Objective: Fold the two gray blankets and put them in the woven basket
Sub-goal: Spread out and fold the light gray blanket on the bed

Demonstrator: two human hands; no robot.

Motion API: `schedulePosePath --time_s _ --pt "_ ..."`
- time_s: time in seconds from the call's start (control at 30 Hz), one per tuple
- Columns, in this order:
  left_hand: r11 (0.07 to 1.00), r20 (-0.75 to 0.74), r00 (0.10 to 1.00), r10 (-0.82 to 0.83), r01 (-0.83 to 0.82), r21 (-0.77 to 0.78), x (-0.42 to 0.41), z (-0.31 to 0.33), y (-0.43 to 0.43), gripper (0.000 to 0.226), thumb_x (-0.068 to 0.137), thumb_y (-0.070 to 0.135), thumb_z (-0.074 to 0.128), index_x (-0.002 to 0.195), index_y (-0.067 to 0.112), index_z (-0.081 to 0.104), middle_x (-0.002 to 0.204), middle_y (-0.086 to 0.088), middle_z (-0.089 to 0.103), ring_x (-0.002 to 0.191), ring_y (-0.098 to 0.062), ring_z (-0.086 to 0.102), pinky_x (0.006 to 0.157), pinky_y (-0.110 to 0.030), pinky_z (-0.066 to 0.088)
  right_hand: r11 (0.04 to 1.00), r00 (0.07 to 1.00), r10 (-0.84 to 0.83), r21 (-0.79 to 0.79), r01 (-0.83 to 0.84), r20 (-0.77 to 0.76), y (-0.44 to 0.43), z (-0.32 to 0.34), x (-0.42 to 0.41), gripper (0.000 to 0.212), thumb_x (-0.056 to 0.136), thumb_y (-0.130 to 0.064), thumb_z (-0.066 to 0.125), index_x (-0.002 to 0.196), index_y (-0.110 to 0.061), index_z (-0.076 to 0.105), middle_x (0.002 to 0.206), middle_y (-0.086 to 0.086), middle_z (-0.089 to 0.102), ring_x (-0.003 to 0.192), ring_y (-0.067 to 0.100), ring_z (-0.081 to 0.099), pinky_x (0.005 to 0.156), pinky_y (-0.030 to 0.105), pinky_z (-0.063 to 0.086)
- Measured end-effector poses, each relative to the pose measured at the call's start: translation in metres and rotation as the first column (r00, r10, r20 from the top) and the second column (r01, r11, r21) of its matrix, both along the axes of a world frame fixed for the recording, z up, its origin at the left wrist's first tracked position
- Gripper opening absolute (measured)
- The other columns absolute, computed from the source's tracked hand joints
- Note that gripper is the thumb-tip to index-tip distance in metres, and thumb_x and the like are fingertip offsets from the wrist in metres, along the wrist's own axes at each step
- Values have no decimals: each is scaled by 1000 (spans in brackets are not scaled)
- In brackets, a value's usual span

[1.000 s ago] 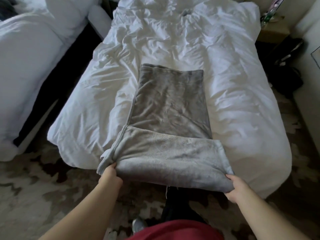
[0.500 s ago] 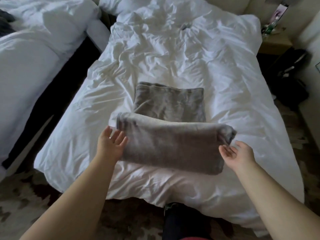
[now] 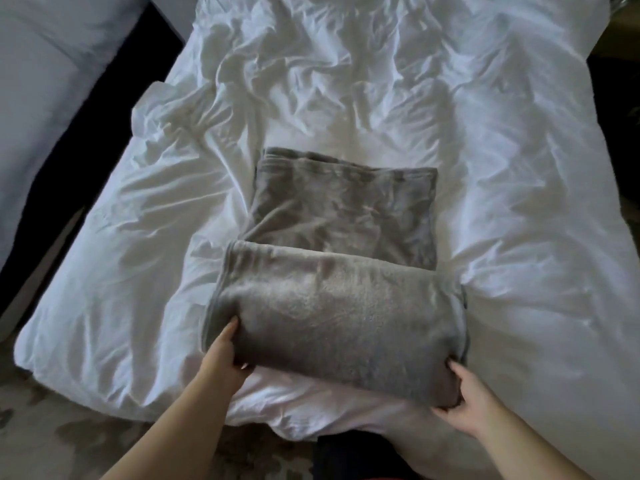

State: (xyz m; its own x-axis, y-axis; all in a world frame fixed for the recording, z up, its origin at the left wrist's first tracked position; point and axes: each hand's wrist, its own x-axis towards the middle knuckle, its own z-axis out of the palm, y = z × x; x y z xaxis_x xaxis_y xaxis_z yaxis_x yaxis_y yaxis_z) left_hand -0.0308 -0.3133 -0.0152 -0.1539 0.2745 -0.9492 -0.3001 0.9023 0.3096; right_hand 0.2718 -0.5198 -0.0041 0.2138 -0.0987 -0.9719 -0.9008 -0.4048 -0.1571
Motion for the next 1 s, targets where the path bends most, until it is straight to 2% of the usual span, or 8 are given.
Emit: schedulePosePath --time_s 0.2,0.37,0.53,0.67,0.73,0.83,0.9,1.0 --pt "995 82 992 94 -97 31 9 0 14 63 76 41 75 123 8 51 106 -15 64 93 -31 62 77 -42 52 999 1000 3 52 -4 21 13 3 1 23 93 -34 56 86 -13 62 60 8 72 57 25 67 61 34 45" --pt "994 9 995 99 -100 53 -14 6 12 75 75 32 79 136 6 44 131 -15 56 115 -33 57 96 -46 49 993 995 -9 117 -2 97 8 25 -8 9 92 -22 60 86 -16 61 65 12 69 81 26 60 62 37 45" --pt "989 -68 992 105 -98 107 -48 23 -13 74 73 37 79 134 9 46 131 -12 56 114 -31 58 96 -46 50 980 993 -17 200 -7 118 -20 50 -34 11 94 -16 56 86 -9 59 52 13 67 68 32 62 38 35 53" --pt "994 -76 993 95 -90 66 -90 35 -55 74 77 33 76 139 10 41 135 -13 53 118 -33 55 97 -48 48 979 992 -30 206 4 124 -68 61 -67 16 96 -12 52 111 -7 55 84 16 65 74 31 56 52 40 53" --pt "994 -80 991 103 -99 46 -108 39 -75 75 78 31 76 140 11 40 137 -13 51 119 -34 54 98 -50 47 978 992 -37 207 12 121 -95 62 -86 18 98 -11 49 114 -6 54 76 18 67 73 32 57 45 36 55" --pt "997 -93 993 72 -70 30 -130 43 -108 75 77 32 76 139 12 41 136 -14 52 119 -36 54 98 -54 46 981 996 -26 193 10 85 -130 65 -114 17 99 -13 46 102 0 57 51 18 66 51 34 65 30 35 49" --pt "998 -106 992 67 -66 10 -142 48 -128 76 75 34 77 139 12 43 135 -15 53 118 -38 54 98 -56 45 981 997 -46 194 32 66 -148 64 -130 24 100 -14 44 88 2 57 49 18 64 36 30 62 26 34 46" --pt "996 -115 990 87 -85 21 -149 58 -143 70 79 35 73 138 10 44 135 -17 51 118 -40 52 98 -56 44 974 997 -63 221 55 32 -162 65 -144 31 101 -15 42 81 5 56 48 20 63 33 31 60 25 37 44"
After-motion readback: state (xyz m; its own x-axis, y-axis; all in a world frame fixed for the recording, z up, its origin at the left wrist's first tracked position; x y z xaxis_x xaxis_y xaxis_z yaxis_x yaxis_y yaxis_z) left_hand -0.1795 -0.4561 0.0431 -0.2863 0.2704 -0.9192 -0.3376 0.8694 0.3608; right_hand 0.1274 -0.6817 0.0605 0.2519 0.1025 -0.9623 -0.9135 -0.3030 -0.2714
